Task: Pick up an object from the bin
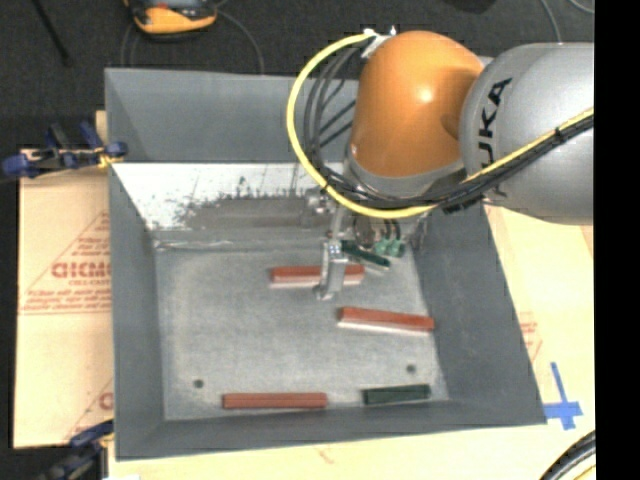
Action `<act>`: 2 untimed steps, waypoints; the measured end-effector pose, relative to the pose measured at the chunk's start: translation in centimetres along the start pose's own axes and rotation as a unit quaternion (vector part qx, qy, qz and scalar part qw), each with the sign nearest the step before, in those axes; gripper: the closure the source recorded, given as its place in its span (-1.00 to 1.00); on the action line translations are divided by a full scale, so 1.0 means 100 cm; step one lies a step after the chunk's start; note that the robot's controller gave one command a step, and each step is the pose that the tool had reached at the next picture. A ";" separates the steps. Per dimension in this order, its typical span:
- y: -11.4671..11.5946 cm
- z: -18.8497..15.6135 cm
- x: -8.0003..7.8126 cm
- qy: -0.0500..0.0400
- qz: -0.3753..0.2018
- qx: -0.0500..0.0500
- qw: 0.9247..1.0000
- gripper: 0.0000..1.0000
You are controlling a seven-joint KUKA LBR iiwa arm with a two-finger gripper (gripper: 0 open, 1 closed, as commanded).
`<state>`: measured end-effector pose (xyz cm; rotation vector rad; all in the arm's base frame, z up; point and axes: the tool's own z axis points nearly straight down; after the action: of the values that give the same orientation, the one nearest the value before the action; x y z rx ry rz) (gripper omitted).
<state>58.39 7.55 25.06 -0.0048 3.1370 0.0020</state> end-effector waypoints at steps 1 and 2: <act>-0.023 0.055 -0.016 -0.003 -0.018 0.001 1.000 -1.00; -0.086 0.088 -0.037 0.001 -0.069 0.001 0.998 -1.00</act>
Offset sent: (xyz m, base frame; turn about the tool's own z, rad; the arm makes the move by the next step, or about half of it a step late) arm 0.0408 -0.0926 -0.0906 -0.1403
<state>62.17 -1.04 16.28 -0.2208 3.1304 -0.0006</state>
